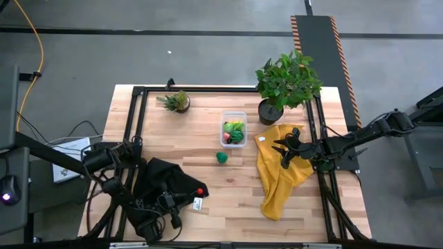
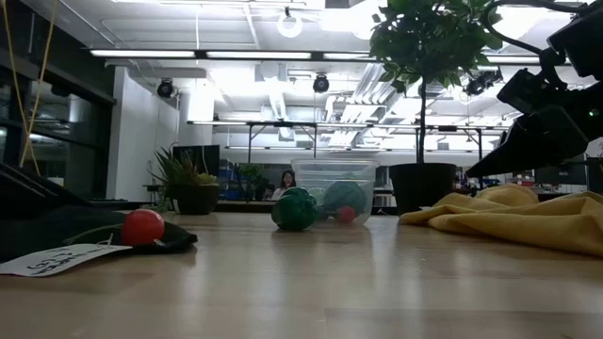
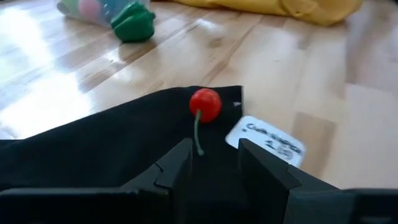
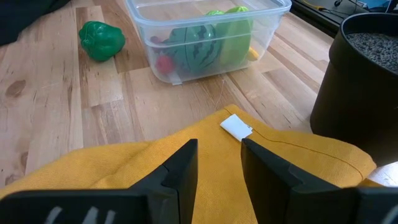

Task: Pick and placing Produce into tupperware
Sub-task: Put the red cherry into the transparent bin

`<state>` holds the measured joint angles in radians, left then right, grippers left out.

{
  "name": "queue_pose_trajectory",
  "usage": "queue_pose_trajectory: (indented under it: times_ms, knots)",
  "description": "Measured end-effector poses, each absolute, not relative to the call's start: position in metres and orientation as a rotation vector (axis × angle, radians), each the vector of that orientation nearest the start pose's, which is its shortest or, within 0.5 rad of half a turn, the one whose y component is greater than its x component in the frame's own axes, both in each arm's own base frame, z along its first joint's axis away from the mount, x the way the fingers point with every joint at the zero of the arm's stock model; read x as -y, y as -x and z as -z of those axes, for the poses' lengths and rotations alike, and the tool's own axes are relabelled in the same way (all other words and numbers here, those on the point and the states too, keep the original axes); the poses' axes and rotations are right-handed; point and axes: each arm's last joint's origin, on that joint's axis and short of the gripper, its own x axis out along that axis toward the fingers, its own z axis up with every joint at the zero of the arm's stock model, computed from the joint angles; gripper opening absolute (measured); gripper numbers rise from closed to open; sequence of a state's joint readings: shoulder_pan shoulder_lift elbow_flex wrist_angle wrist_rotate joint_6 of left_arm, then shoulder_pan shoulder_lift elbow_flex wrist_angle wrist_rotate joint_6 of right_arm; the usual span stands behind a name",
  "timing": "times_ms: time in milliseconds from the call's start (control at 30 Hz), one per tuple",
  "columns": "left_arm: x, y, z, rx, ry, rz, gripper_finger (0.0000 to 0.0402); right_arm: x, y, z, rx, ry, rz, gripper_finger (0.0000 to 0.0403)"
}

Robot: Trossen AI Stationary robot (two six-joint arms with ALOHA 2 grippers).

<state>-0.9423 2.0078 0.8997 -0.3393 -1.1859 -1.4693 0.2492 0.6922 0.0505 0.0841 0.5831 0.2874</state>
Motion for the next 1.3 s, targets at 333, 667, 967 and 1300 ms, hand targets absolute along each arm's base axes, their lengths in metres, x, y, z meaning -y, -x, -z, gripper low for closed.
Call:
queue_pose_trajectory:
  times_ms: [333, 667, 967, 1300]
  knots:
    - [0.228, -0.204, -0.067, -0.384, 0.071, -0.581, 0.0183, -0.016, -0.127, -0.125, -0.459, -0.052, 0.394, 0.0114]
    - [0.227, -0.204, -0.068, -0.364, -0.033, -0.573, 0.0181, -0.016, -0.127, -0.125, -0.459, -0.052, 0.394, 0.0114]
    - [0.226, -0.211, -0.066, -0.332, 0.007, -0.591, 0.0162, -0.016, -0.127, -0.125, -0.459, -0.052, 0.394, 0.0114]
    - [0.225, -0.213, -0.062, -0.342, 0.004, -0.597, 0.0161, -0.016, -0.127, -0.125, -0.46, -0.052, 0.394, 0.0114]
